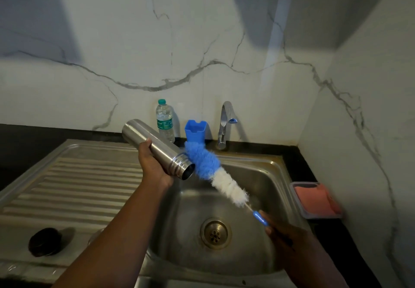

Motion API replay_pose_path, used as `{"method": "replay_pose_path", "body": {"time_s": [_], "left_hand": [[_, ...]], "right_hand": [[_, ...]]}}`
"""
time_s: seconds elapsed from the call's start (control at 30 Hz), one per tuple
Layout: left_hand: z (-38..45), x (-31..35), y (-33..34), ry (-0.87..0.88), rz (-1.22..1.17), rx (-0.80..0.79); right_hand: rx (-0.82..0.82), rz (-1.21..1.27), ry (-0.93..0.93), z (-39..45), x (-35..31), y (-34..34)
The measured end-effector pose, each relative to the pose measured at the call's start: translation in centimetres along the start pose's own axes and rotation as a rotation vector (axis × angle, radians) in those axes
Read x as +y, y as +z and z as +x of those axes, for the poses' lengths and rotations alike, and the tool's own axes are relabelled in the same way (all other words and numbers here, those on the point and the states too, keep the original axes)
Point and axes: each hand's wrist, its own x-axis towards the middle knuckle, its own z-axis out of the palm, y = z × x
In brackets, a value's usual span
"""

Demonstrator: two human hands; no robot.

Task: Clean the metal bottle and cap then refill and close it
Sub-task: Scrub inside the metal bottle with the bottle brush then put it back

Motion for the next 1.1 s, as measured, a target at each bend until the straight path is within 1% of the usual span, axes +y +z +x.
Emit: {"method": "replay_pose_path", "body": {"time_s": [0.13, 0.2, 0.3, 0.37, 0.4, 0.47, 0.5, 0.53, 0.57, 0.6, 0.67, 0.73, 0.8, 0.87, 0.93, 0.97, 1.0, 1.07, 1.1], "left_hand": [[-0.1, 0.1, 0.3, -0.018, 0.012, -0.069], [-0.3, 0.3, 0.3, -0.021, 0.075, -0.080], [-0.2, 0.7, -0.3, -0.037, 0.154, -0.095], [-0.3, 1.0, -0.8, -0.079, 0.182, -0.129], [-0.3, 1.0, -0.9, -0.102, 0.210, -0.150], [-0.3, 0.9, -1.3, -0.153, 0.260, -0.191], [-0.1, 0.9, -1.5, -0.156, 0.298, -0.195], [0.4, 0.9, -1.8, -0.146, 0.345, -0.162], [1.1, 0.9, -2.2, -0.113, 0.416, -0.116], [1.6, 0.9, -2.8, -0.088, 0.468, -0.090], [2.1, 1.6, -3.1, -0.128, 0.513, -0.149], [1.8, 2.5, -3.0, -0.346, 0.461, -0.326], [1.7, 3.2, -2.7, -0.491, 0.409, -0.428], [2.6, 3.7, -2.9, -0.521, 0.414, -0.455], [3.0, 4.3, -3.0, -0.549, 0.416, -0.456], [3.1, 4.5, -3.0, -0.561, 0.410, -0.446], [3.0, 4.8, -2.9, -0.568, 0.379, -0.472], [3.8, 4.9, -3.2, -0.458, 0.464, -0.462], [3.9, 5.1, -3.3, -0.372, 0.496, -0.403]], "right_hand": [[0.063, 0.172, -0.073, -0.4, -0.2, -0.1], [0.080, 0.237, -0.098, -0.4, 0.2, -0.7], [0.133, 0.313, -0.149, -0.3, -1.0, -2.1], [0.144, 0.196, -0.199, 0.4, -1.3, -3.1], [0.158, 0.084, -0.217, 0.7, -1.5, -3.6], [0.136, -0.181, -0.291, 1.5, -2.6, -4.3], [0.125, -0.298, -0.345, 2.0, -2.9, -4.7], [0.133, -0.384, -0.369, 2.6, -2.8, -4.7], [0.142, -0.408, -0.392, 3.1, -2.7, -4.8], [0.133, -0.391, -0.370, 3.5, -2.7, -4.9], [0.158, -0.372, -0.339, 4.8, -3.1, -5.2], [0.152, -0.382, -0.280, 6.1, -4.4, -5.2], [0.167, -0.372, -0.229, 7.0, -5.8, -4.6], [0.198, -0.373, -0.206, 7.2, -6.7, -3.6], [0.191, -0.375, -0.193, 6.9, -6.5, -2.6], [0.171, -0.367, -0.192, 6.4, -6.4, -2.1], [0.155, -0.377, -0.226, 5.7, -6.1, -1.6], [0.100, -0.396, -0.276, 4.3, -5.6, -0.7], [0.071, -0.378, -0.275, 3.7, -5.3, -0.4]]}}
